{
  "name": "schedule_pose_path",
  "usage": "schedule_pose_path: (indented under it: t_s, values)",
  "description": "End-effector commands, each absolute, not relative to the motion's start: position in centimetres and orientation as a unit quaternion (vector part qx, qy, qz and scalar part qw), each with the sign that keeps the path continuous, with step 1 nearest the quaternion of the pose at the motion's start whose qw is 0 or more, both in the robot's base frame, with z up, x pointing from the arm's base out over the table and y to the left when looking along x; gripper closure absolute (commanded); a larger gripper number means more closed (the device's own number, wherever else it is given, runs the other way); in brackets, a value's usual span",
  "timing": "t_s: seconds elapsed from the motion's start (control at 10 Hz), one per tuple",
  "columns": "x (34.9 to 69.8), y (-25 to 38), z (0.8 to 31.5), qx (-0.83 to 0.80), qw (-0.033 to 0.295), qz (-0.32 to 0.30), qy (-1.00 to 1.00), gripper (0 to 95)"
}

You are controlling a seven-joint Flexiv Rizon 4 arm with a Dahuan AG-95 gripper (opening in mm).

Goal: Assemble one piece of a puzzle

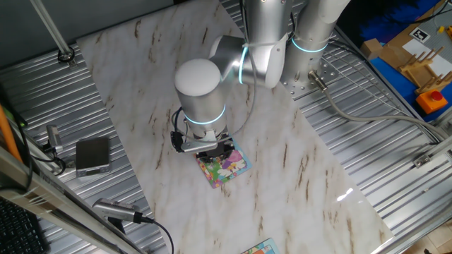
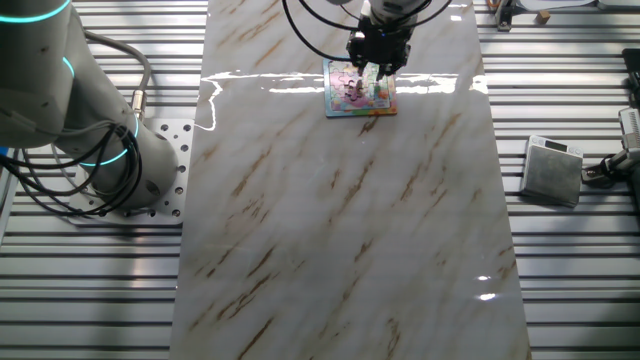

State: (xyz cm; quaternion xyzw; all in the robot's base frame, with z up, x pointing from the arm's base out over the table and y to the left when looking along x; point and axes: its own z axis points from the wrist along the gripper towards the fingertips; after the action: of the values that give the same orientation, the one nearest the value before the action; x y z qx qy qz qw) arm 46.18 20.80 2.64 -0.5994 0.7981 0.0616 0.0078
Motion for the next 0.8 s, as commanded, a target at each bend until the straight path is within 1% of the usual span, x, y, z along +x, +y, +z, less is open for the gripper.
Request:
schedule_pose_path:
  t_s: [0.1, 0.3, 0.8]
  values:
    - [46.13, 20.88, 2.69, -0.605, 0.01, 0.065, 0.793, 19.0]
    - [46.11, 20.87, 2.67, -0.607, 0.012, 0.069, 0.791, 19.0]
    - [46.08, 20.99, 2.62, -0.596, 0.002, 0.086, 0.799, 19.0]
